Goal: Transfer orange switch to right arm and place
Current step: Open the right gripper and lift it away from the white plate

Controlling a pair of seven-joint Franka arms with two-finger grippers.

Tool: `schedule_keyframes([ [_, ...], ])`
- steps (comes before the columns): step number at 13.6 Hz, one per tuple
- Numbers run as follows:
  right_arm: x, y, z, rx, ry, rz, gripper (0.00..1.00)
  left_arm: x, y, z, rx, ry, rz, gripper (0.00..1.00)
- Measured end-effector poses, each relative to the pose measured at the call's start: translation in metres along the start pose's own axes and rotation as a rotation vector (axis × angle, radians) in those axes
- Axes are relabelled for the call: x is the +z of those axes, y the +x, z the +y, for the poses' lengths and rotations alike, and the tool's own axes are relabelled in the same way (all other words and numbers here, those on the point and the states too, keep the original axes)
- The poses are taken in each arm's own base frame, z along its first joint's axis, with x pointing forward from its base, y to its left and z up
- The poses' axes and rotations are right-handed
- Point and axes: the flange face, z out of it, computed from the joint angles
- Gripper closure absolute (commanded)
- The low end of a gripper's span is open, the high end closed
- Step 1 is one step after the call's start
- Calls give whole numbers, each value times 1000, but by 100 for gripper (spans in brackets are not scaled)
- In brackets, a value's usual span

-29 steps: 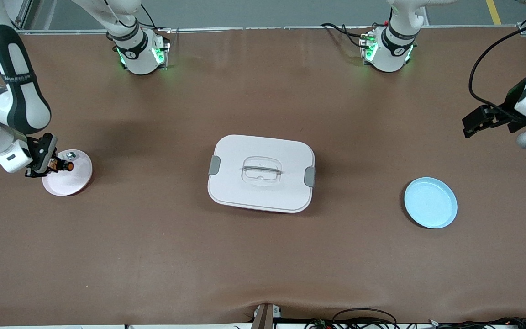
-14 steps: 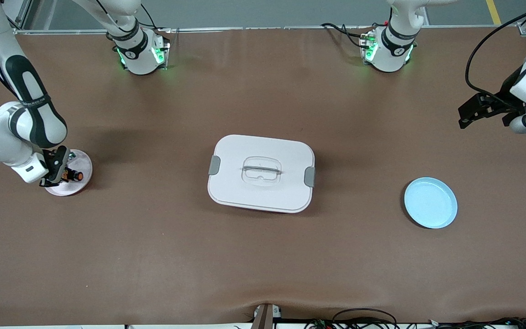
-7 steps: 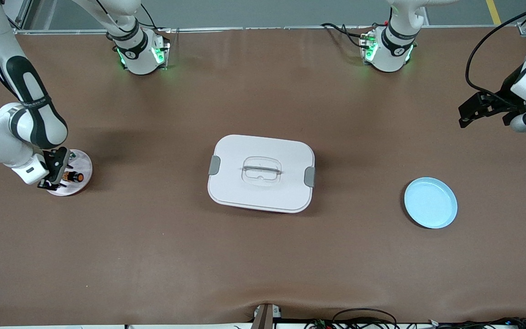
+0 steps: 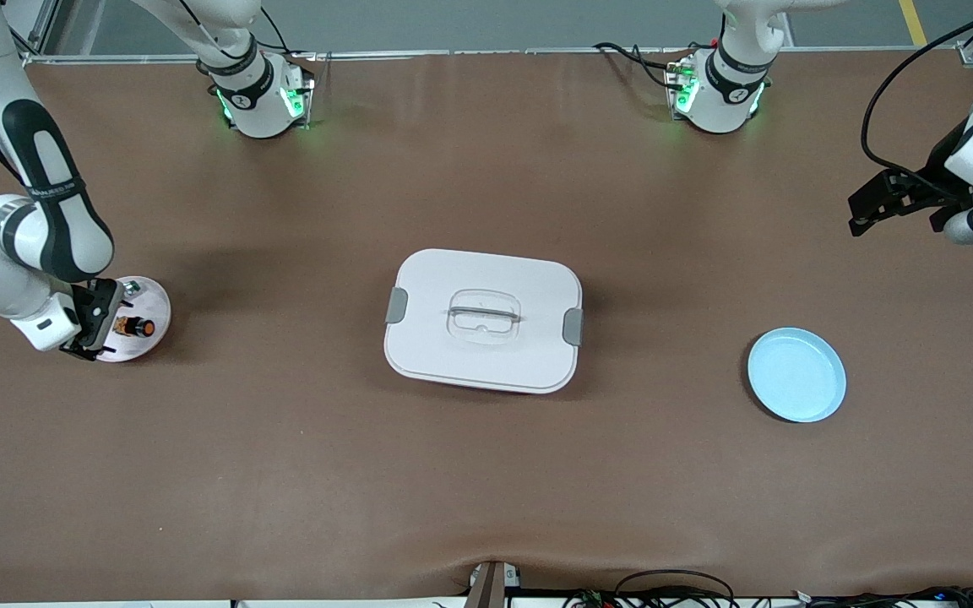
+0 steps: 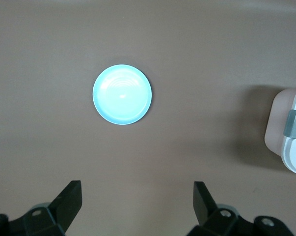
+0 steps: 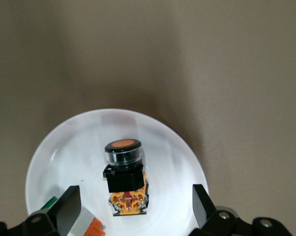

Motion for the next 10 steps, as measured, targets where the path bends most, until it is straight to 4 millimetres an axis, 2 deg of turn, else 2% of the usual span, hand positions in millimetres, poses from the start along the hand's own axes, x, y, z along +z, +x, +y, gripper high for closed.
schedule_keyframes([
  [6,-102,48,23,124,124,-15,0,-1,1,0,0,-1,6,0],
  [10,-154,81,27,299,164,-54,0,-1,1,0,0,-2,7,0],
])
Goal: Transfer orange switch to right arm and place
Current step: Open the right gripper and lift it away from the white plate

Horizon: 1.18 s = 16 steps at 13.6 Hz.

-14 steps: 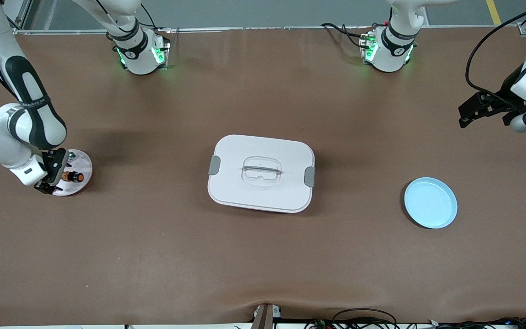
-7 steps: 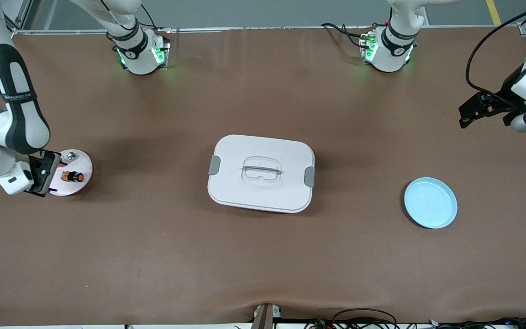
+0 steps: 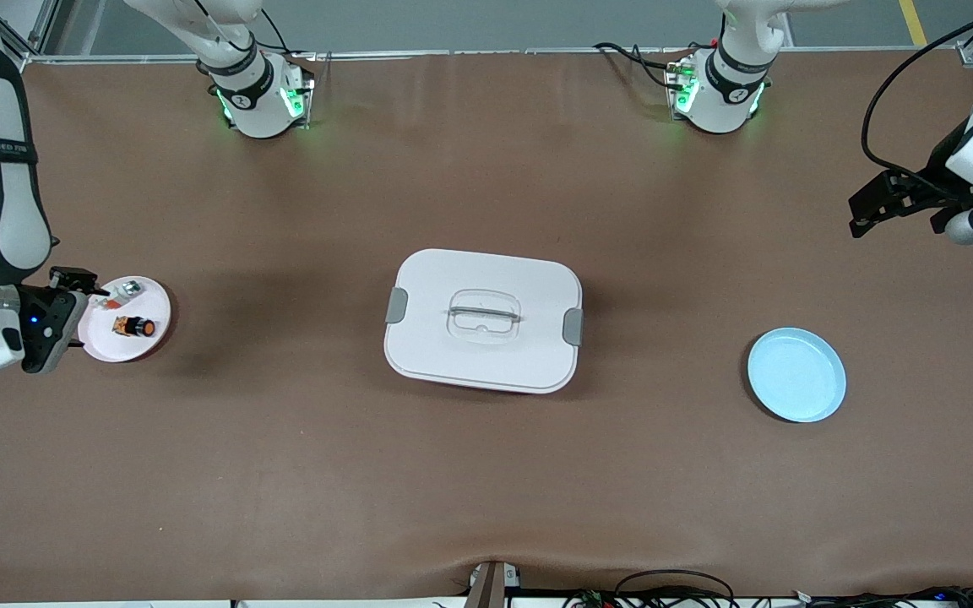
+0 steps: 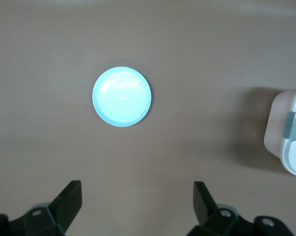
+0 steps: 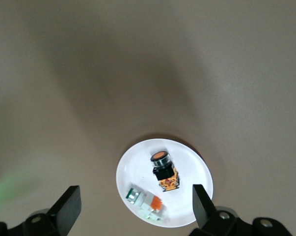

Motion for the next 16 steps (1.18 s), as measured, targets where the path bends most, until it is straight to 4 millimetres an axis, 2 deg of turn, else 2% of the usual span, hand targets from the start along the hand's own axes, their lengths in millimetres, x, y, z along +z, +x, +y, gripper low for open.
schedule_keyframes([
  [5,-50,41,-48,361,17,-36,0,0,0,0,0,0,1,0],
  [7,-64,52,-59,466,12,-43,0,0,0,1,0,-5,1,0],
  [12,-88,46,-67,630,-9,-27,0,0,0,2,0,-17,-1,0],
  [16,-114,56,-87,810,-11,-35,0,0,0,2,0,-18,-1,0],
])
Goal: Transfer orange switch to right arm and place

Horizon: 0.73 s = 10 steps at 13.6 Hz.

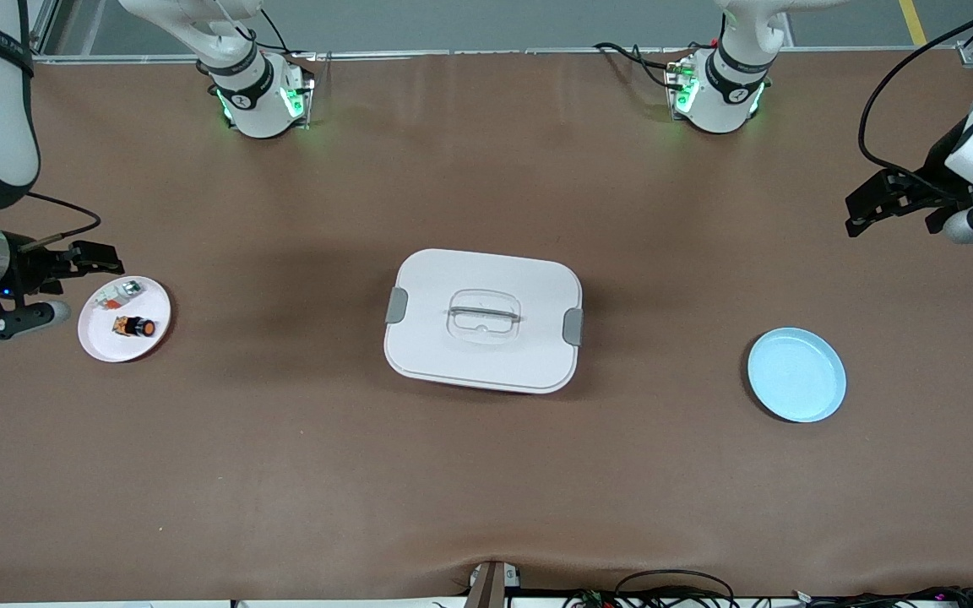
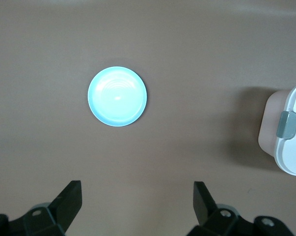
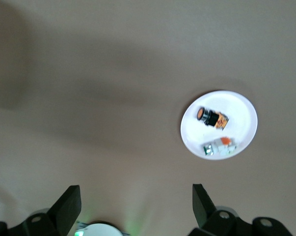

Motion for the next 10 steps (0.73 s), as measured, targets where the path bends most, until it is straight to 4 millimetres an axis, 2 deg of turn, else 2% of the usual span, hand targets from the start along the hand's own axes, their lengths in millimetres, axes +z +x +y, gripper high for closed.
schedule_keyframes([
  [3,-27,-4,-3,53,-12,38,0,0,0,0,0,0,0,0],
  [6,-69,-11,-3,72,-25,126,0,0,0,0,0,0,0,0],
  [10,-93,-22,13,105,5,186,0,0,0,0,0,0,0,0],
])
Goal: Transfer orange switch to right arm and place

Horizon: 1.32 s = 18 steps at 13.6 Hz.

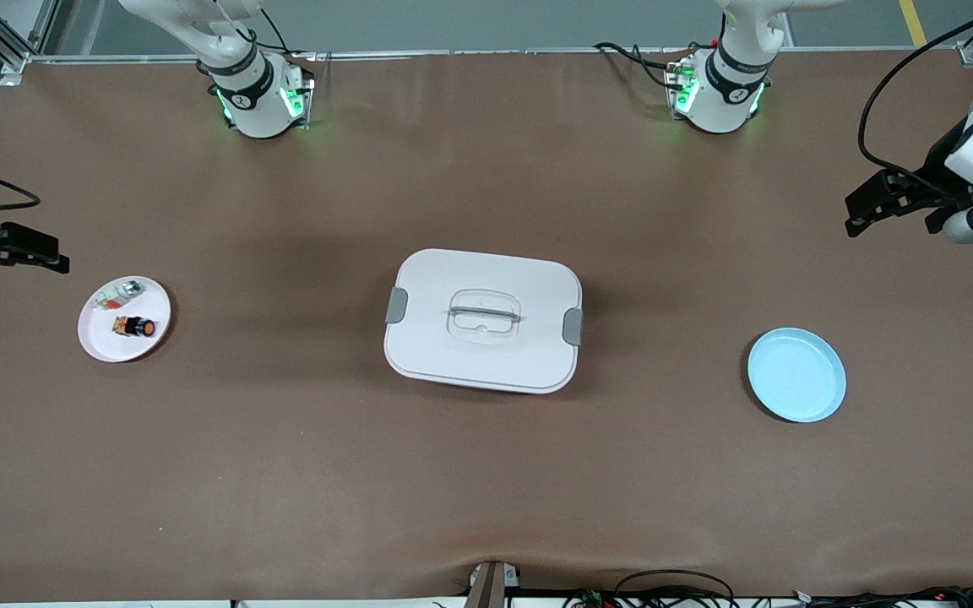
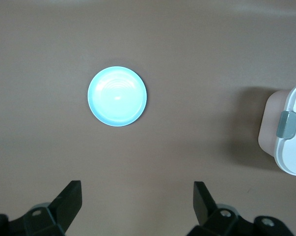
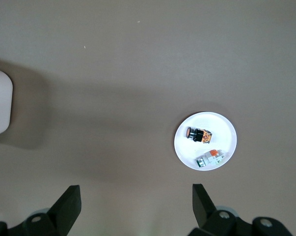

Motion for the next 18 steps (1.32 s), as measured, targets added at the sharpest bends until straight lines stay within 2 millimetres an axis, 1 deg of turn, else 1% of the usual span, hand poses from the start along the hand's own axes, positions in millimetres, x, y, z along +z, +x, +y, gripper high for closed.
schedule_keyframes([
  [2,-3,-3,1,38,16,-6,0,0,0,0,0,0,0,0],
  [5,-5,-7,-4,107,40,-27,0,0,0,0,0,0,0,0],
  [8,-14,-15,-6,106,43,-33,0,0,0,0,0,0,0,0],
  [10,-18,-20,-7,71,46,-39,0,0,0,0,3,0,0,0],
  [18,-13,-26,-3,49,55,-76,0,0,0,0,9,0,0,0],
])
